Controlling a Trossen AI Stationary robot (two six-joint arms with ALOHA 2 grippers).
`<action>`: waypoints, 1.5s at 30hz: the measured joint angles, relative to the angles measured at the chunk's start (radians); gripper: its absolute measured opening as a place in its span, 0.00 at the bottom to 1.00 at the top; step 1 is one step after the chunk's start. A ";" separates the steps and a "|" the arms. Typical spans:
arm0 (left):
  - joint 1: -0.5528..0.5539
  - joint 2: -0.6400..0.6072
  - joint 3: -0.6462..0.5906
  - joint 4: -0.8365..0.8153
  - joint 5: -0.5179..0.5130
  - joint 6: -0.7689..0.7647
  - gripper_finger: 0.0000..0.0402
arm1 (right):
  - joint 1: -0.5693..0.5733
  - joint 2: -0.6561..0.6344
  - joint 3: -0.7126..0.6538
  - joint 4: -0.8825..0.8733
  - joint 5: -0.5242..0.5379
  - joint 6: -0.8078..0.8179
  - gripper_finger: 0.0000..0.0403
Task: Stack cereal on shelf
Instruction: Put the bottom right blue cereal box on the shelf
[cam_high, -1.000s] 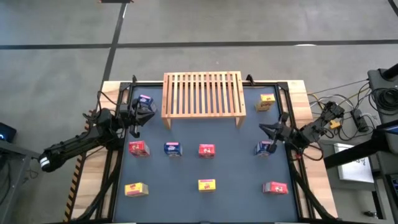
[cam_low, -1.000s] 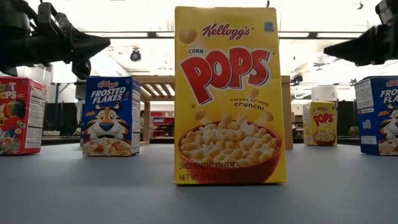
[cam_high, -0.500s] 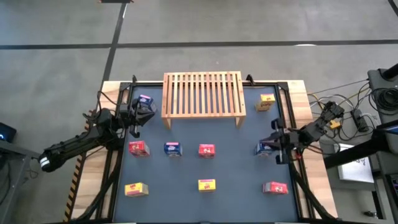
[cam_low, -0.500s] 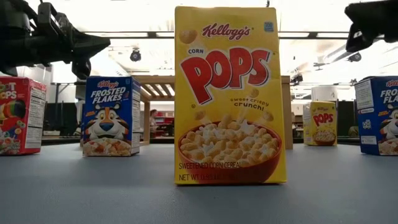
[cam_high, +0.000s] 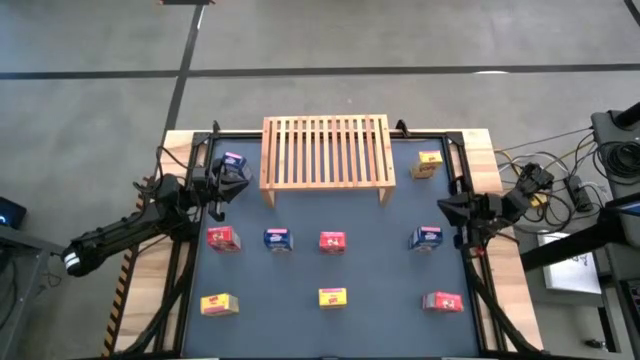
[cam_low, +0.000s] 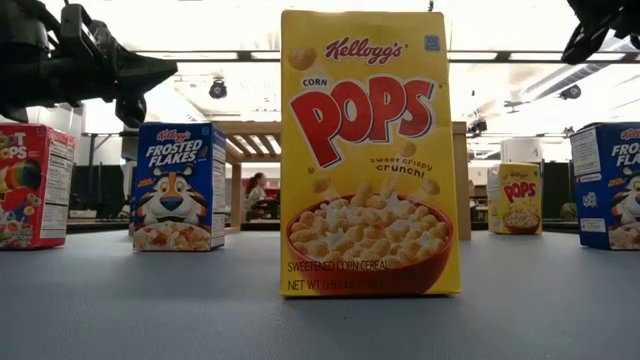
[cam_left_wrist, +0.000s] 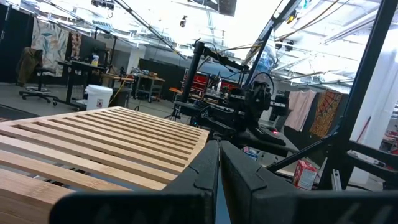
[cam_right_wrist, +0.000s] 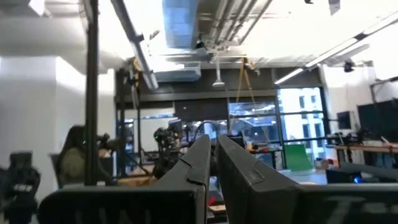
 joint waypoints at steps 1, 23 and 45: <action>0.000 0.000 0.000 0.000 0.000 0.000 0.00 | 0.000 0.000 0.000 0.003 0.013 -0.004 0.04; 0.000 0.000 0.000 0.000 0.000 0.000 0.00 | 0.000 0.297 0.261 -0.180 0.141 -0.026 0.19; 0.000 0.000 0.000 0.000 0.000 0.000 0.00 | 0.000 0.560 0.451 -0.380 0.145 0.075 0.40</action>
